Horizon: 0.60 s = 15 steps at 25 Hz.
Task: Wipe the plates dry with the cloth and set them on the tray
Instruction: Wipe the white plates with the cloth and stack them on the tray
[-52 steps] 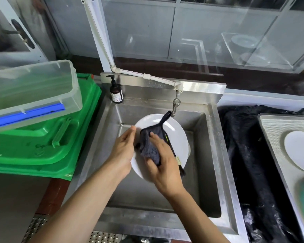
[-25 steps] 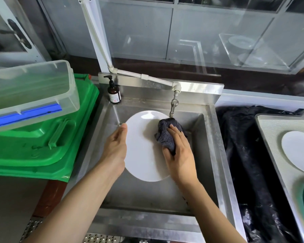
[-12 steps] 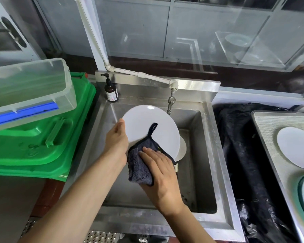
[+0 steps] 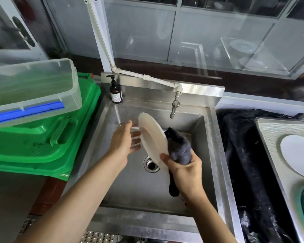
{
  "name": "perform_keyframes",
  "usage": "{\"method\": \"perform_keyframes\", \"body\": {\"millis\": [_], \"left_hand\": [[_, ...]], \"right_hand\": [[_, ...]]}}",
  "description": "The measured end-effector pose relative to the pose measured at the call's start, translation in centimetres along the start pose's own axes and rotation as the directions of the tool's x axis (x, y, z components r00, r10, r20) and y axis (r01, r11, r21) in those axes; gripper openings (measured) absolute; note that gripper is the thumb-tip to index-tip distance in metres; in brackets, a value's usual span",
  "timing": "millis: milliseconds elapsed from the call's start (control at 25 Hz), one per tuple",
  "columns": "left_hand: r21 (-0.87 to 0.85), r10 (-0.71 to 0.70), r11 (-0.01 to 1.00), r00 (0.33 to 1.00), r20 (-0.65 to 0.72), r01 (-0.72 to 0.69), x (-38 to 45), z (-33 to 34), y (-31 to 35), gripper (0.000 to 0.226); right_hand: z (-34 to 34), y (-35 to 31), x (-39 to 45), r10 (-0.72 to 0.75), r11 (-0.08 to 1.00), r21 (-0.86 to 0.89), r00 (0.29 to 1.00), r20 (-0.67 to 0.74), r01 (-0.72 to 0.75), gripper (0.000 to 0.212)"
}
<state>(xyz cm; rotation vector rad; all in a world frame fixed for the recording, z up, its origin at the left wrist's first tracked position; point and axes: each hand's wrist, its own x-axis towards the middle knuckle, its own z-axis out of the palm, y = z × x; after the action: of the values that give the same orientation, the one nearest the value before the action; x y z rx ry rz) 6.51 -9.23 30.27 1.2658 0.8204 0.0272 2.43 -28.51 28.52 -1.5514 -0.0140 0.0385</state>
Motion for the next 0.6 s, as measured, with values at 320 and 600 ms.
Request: {"method": "perform_keyframes", "body": {"millis": [320, 600], "left_hand": [[0.103, -0.153, 0.983, 0.988, 0.03, 0.149, 1.6, -2.0, -3.1, 0.023], [-0.172, -0.039, 0.981, 0.963, 0.266, 0.088, 0.3, -2.5, -1.4, 0.032]], "right_hand": [[-2.1, 0.1, 1.5, 0.322, 0.88, 0.359, 0.946, 0.031, -0.311, 0.049], [-3.4, 0.8, 2.5, 0.451, 0.811, 0.428, 0.892, -0.022, -0.399, 0.054]]}}
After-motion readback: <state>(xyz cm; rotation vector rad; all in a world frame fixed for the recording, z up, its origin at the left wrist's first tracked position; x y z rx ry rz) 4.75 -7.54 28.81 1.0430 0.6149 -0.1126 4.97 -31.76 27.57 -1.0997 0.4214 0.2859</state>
